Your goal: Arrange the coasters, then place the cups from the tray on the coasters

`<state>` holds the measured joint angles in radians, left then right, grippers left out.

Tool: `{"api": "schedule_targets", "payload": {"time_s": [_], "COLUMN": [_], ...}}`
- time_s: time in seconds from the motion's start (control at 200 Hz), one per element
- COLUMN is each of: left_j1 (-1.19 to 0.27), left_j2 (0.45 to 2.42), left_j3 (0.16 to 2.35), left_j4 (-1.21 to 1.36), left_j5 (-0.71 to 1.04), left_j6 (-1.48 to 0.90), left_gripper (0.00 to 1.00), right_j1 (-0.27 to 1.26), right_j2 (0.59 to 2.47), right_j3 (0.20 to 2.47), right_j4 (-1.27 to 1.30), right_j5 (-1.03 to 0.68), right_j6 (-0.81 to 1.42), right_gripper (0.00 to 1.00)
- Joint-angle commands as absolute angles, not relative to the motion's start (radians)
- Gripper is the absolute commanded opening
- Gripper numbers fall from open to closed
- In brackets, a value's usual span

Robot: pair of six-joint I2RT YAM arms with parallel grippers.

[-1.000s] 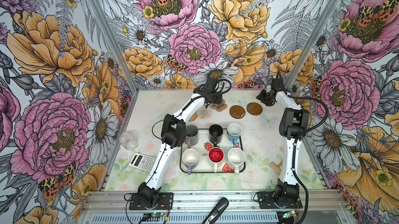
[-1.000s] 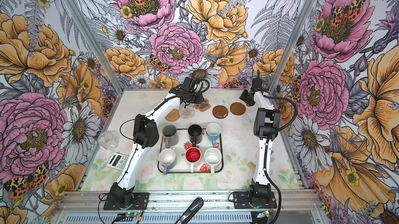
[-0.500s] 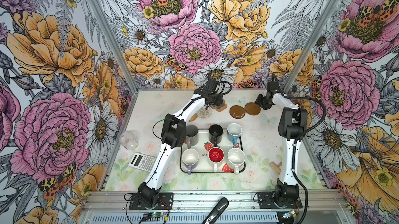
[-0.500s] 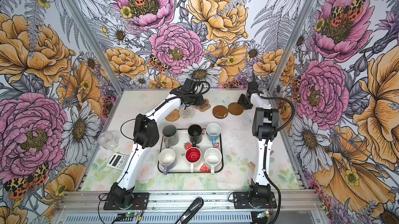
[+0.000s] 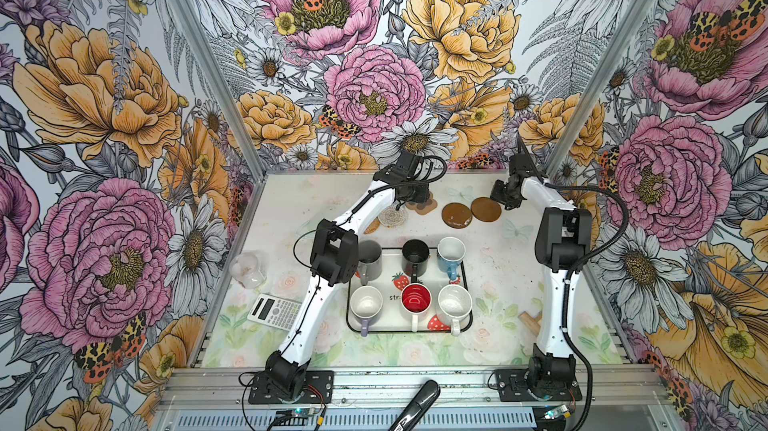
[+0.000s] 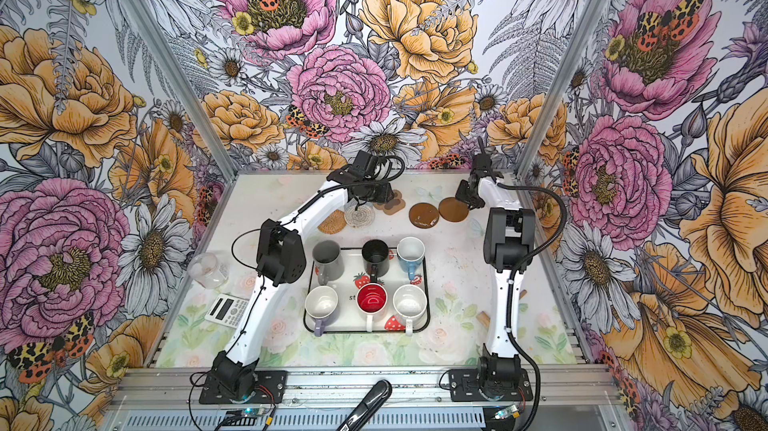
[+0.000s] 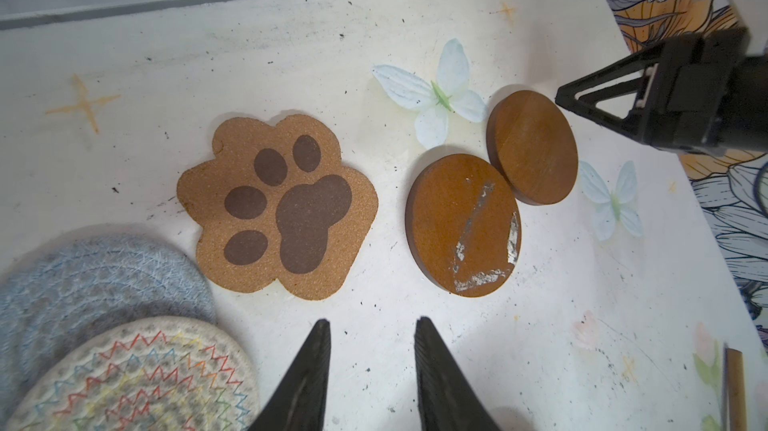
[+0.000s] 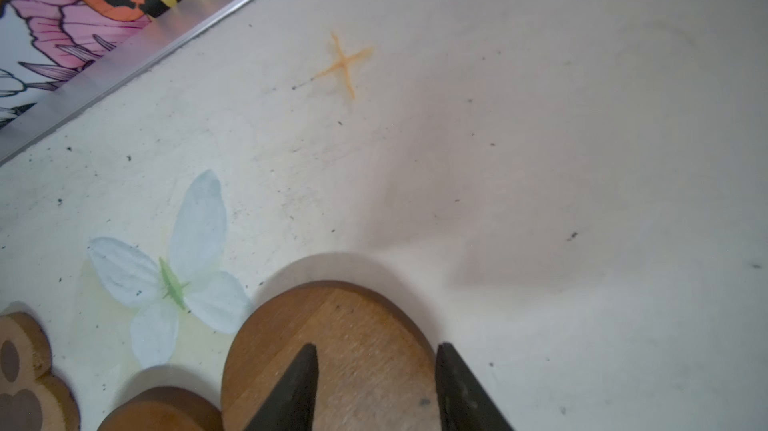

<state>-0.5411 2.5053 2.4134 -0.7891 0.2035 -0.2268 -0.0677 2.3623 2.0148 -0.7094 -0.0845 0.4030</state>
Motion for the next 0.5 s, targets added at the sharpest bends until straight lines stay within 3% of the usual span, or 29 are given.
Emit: {"api": "schedule_targets", "payload": {"time_s": [0.0, 0.495], "left_j1": [-0.549, -0.562], "left_j2": [2.444, 2.379], "left_j3": [2.398, 2.341], "left_j4": [-0.784, -0.783], "left_j5": [0.227, 0.206], "left_j6": [-0.215, -0.206], "left_gripper": [0.37, 0.37], "right_j1": [-0.031, -0.02], "right_j2": [2.306, 2.585], "right_j3": [2.067, 2.47], "right_j4": [-0.713, -0.805], "right_j5": [0.019, 0.003], "right_j6": [0.355, 0.429], "right_gripper": [0.49, 0.46]}}
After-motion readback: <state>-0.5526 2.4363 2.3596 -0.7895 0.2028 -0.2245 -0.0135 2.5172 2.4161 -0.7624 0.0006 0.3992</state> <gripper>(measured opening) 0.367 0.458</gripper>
